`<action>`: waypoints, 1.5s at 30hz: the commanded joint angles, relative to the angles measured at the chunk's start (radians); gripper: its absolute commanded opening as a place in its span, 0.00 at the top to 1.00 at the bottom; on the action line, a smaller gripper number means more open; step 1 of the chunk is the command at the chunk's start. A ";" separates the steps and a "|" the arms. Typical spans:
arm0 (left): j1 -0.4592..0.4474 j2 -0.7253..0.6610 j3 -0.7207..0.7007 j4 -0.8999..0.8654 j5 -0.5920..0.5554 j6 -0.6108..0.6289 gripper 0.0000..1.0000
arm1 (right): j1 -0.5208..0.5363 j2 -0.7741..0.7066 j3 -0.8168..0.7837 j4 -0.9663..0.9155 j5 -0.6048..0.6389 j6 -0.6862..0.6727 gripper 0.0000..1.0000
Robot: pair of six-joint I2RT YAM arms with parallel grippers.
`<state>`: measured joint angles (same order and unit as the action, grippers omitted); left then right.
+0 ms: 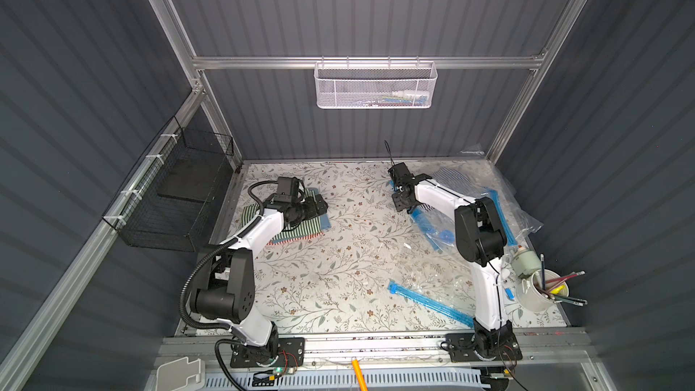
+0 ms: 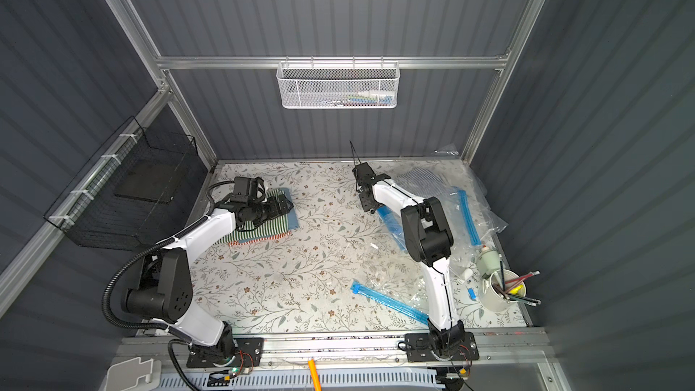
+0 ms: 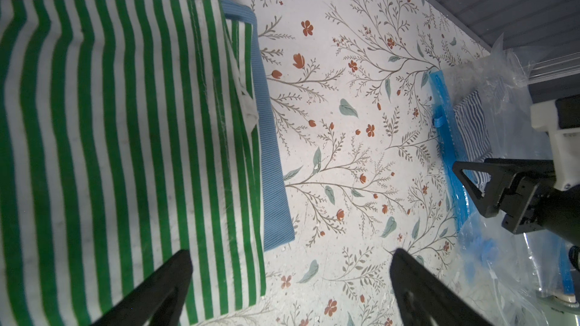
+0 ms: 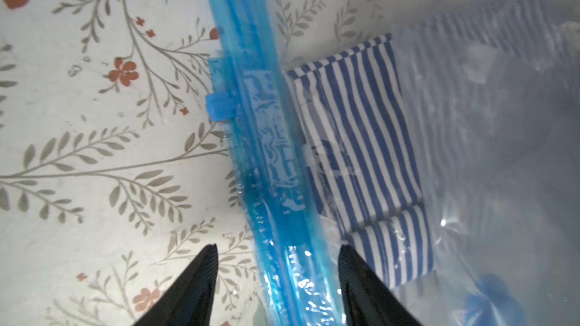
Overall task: Take the tank top out of the vacuum bag
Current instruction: Move the vacuum bag to the center of the board, then open the vacuum bag at the center of the board.
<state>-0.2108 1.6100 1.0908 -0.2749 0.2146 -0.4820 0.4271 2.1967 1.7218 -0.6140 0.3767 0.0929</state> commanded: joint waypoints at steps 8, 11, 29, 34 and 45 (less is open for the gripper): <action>-0.007 -0.033 -0.013 -0.007 0.026 0.009 0.00 | -0.039 0.032 0.026 -0.054 -0.009 0.023 0.47; -0.007 -0.033 -0.013 -0.007 0.028 0.008 0.00 | -0.039 0.031 0.028 -0.055 -0.025 0.015 0.47; -0.007 -0.016 0.031 -0.038 0.040 0.024 0.00 | -0.050 0.112 0.133 -0.154 -0.032 0.027 0.83; -0.007 -0.014 0.029 -0.039 0.039 0.024 0.00 | -0.056 0.114 0.142 -0.159 -0.055 0.022 0.98; -0.007 -0.023 0.020 -0.022 0.055 0.019 0.00 | -0.037 -0.048 0.036 -0.045 -0.289 0.031 1.00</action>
<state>-0.2108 1.6066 1.0931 -0.2871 0.2485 -0.4793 0.3714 2.2093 1.7733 -0.6926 0.1947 0.1066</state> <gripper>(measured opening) 0.997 0.048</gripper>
